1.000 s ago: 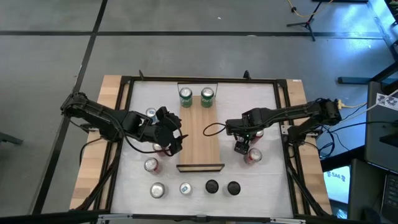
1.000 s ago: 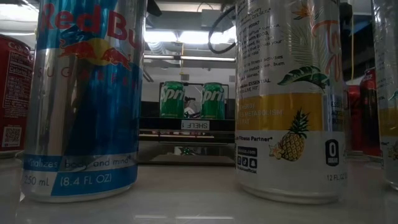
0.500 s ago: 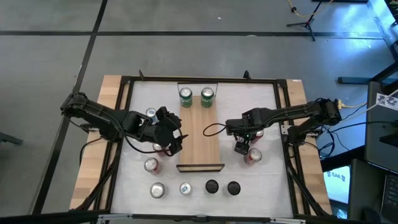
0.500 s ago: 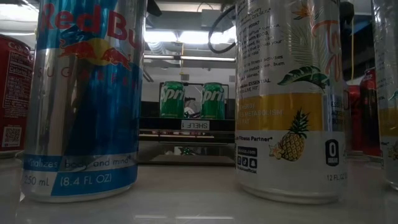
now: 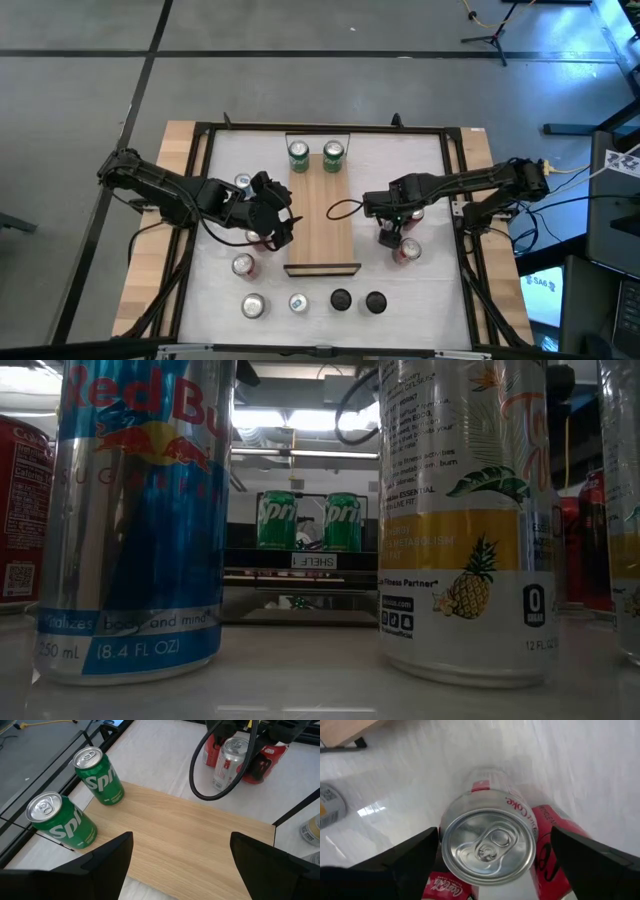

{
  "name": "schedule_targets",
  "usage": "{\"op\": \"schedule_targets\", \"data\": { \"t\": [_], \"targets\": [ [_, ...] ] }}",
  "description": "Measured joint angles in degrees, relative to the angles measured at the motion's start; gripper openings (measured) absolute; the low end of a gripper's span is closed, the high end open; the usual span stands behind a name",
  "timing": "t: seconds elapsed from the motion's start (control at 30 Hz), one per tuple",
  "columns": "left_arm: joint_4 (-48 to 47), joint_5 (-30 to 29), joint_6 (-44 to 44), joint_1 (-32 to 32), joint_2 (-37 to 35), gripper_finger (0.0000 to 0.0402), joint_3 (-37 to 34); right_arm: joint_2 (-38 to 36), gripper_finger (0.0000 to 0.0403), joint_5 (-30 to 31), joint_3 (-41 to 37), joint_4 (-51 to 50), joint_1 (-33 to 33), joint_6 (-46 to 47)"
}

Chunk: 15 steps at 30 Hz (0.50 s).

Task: Place canned beverage on shelf
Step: Put the top silver soda can on the shelf

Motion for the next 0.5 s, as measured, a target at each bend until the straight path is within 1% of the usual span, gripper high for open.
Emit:
{"op": "schedule_targets", "data": {
  "t": [0.23,0.37,0.5],
  "targets": [
    [0.0,0.0,0.0,0.0,0.0,0.0322,0.0,0.0,0.0379,0.0,0.0,0.0,0.0,-2.6],
    [0.0,0.0,0.0,0.0,0.0,0.0322,0.0,0.0,0.0379,0.1,0.0,0.0,0.0,-7.5],
    [0.0,0.0,0.0,0.0,0.0,0.0322,0.0,0.0,0.0379,0.1,0.0,0.0,0.0,-14.5]
  ]
}}
